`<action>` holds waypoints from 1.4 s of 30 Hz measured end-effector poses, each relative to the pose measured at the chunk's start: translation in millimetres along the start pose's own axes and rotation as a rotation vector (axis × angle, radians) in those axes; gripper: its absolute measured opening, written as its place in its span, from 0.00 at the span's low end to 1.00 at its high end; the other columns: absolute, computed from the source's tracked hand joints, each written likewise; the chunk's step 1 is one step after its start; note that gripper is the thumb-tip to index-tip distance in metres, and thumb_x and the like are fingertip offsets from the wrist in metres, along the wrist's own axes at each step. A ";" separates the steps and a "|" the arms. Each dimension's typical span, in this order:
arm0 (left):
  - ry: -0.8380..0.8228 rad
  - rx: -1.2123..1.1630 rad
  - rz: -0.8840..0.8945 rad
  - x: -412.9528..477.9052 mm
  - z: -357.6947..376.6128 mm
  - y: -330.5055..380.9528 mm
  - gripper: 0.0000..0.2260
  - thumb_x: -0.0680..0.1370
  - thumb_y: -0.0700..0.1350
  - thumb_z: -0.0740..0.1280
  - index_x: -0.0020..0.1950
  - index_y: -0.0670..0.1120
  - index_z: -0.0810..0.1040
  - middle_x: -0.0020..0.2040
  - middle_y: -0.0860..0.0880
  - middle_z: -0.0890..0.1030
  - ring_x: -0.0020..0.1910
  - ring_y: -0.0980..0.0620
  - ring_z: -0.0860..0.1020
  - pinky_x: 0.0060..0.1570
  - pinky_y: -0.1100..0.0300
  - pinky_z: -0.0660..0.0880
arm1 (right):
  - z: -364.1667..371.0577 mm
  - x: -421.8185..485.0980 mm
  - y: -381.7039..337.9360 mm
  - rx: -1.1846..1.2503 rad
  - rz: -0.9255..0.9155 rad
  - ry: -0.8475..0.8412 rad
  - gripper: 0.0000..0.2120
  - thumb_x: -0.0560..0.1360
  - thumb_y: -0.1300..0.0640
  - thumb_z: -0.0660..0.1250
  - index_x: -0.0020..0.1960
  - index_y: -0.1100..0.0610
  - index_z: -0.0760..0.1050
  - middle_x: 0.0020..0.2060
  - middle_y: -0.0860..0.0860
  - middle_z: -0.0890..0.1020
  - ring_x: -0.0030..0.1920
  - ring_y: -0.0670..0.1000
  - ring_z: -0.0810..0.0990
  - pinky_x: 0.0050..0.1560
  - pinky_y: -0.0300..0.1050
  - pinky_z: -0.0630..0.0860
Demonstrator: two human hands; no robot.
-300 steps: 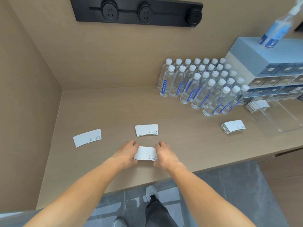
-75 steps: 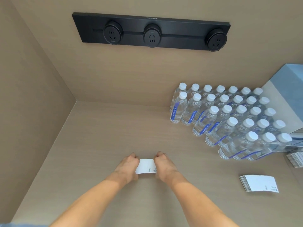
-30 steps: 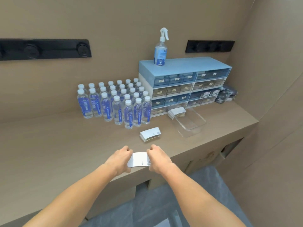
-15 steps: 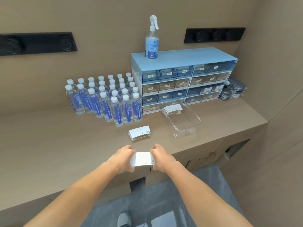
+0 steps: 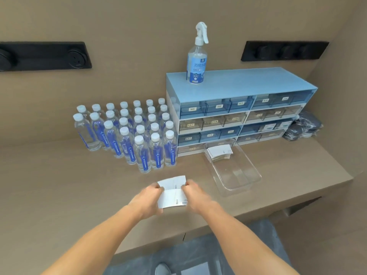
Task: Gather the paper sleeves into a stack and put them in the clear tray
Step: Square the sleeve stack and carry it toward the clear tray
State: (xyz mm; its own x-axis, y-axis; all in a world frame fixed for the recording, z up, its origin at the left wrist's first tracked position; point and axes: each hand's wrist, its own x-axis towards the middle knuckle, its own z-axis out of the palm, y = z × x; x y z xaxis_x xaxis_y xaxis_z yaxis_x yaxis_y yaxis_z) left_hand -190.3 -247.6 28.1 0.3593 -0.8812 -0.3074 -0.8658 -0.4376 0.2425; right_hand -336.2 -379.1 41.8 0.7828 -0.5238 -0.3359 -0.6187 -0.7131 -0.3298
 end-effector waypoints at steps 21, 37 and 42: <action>-0.078 -0.284 -0.123 76.9 15.4 -33.3 0.14 0.70 0.47 0.70 0.53 0.45 0.74 0.53 0.49 0.70 0.50 0.48 0.75 0.51 0.53 0.77 | -0.8 112.2 13.3 -0.201 -0.064 -0.199 0.15 0.73 0.67 0.65 0.58 0.62 0.71 0.59 0.57 0.70 0.59 0.60 0.73 0.58 0.51 0.75; -0.082 -0.366 -0.425 85.1 30.2 -1.2 0.24 0.69 0.41 0.77 0.62 0.43 0.73 0.62 0.42 0.75 0.60 0.41 0.77 0.56 0.55 0.75 | 4.6 127.6 21.3 -0.349 -0.171 -0.289 0.25 0.70 0.69 0.71 0.65 0.61 0.69 0.62 0.59 0.75 0.63 0.62 0.75 0.60 0.52 0.74; -0.097 -0.311 -0.457 88.7 34.8 1.0 0.26 0.68 0.40 0.77 0.63 0.43 0.71 0.63 0.44 0.75 0.60 0.41 0.77 0.55 0.53 0.75 | 0.1 128.0 24.8 -0.329 -0.184 -0.239 0.22 0.71 0.69 0.69 0.63 0.59 0.69 0.61 0.57 0.75 0.61 0.61 0.76 0.57 0.52 0.75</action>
State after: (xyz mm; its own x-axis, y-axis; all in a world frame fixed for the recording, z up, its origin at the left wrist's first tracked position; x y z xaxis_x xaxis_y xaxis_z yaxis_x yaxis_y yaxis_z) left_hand -171.4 -320.0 -30.9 0.6272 -0.5756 -0.5246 -0.4810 -0.8161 0.3204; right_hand -251.4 -463.9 -9.5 0.8168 -0.2793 -0.5049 -0.3856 -0.9151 -0.1177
